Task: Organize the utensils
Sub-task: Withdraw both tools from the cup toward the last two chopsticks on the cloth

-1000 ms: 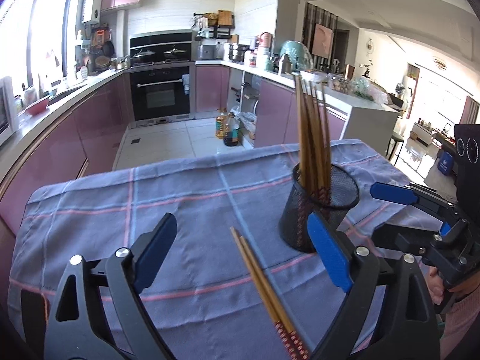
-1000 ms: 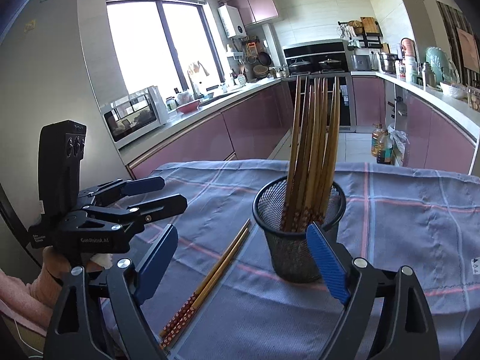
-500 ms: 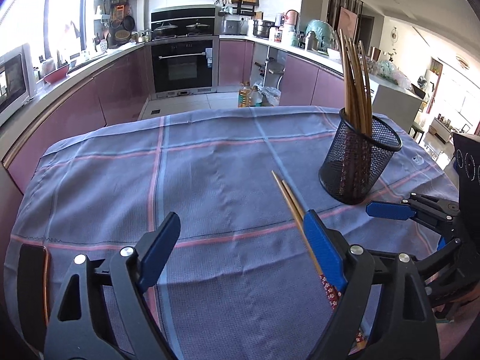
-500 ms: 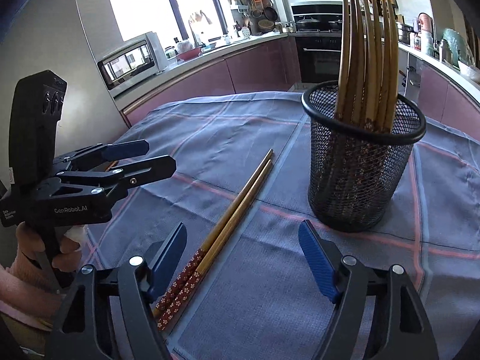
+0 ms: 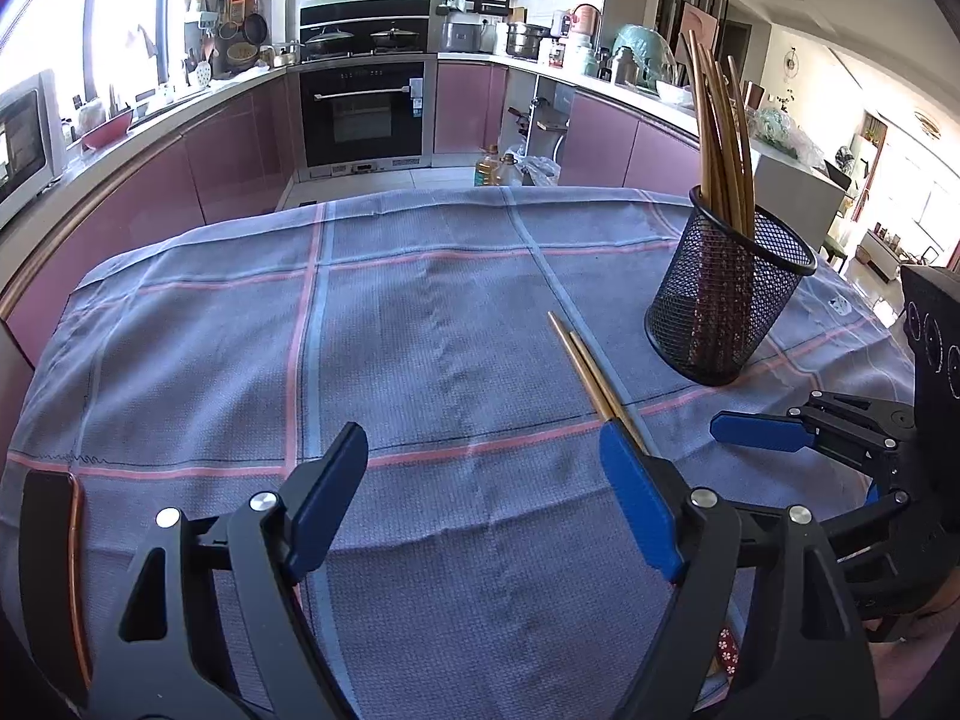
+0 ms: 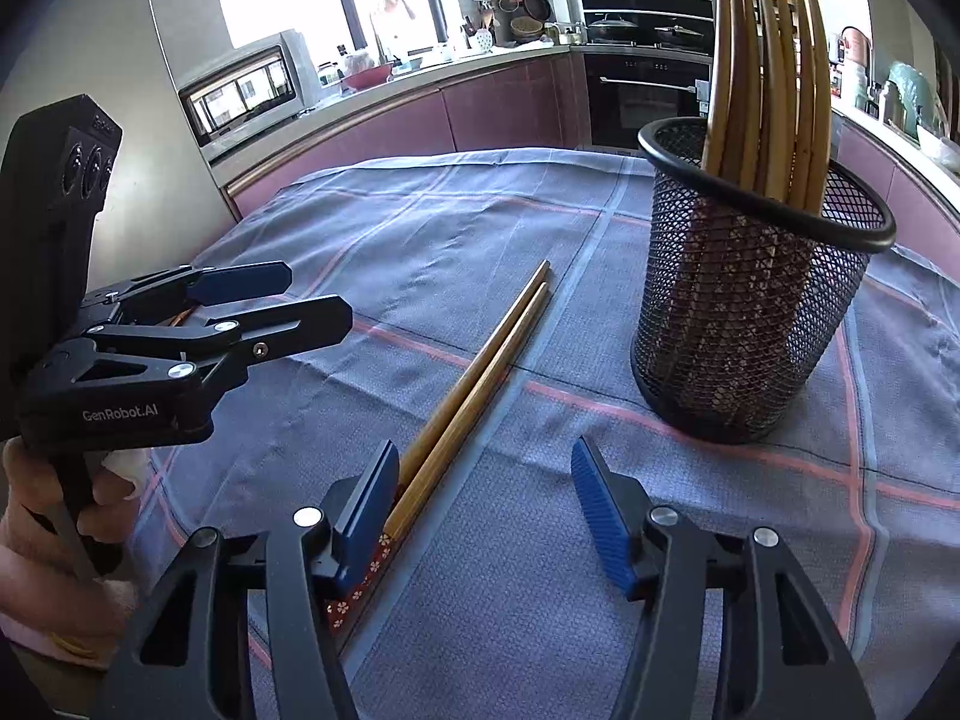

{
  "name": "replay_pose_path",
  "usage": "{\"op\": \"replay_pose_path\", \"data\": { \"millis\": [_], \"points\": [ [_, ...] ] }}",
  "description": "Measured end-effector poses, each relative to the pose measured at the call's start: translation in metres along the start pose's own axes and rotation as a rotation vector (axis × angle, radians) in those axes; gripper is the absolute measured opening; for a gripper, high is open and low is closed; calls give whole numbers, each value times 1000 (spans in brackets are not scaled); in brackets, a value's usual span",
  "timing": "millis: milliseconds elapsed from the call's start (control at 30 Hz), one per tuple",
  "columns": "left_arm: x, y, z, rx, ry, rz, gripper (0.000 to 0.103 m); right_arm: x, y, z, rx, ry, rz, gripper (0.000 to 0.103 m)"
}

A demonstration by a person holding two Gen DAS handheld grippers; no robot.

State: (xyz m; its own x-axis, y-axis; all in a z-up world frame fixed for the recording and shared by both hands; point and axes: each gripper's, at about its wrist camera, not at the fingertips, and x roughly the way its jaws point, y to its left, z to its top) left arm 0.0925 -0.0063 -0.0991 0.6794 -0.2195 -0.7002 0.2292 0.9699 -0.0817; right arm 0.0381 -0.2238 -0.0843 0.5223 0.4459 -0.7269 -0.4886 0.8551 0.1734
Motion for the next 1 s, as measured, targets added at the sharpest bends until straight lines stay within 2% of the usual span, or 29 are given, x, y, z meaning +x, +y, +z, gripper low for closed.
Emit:
{"op": "replay_pose_path", "data": {
  "millis": [167,633,733,1000],
  "points": [
    [2,0,-1,1,5,-9,78,4,2,1,-2,16,-16,54],
    [8,1,-4,-1,15,-19,78,7,4,3,-9,27,-59,53],
    [7,0,-5,-1,14,-21,78,8,2,2,-15,45,-111,42],
    [8,-1,-6,2,14,-26,78,-2,-2,5,22,5,-44,41]
  ]
}}
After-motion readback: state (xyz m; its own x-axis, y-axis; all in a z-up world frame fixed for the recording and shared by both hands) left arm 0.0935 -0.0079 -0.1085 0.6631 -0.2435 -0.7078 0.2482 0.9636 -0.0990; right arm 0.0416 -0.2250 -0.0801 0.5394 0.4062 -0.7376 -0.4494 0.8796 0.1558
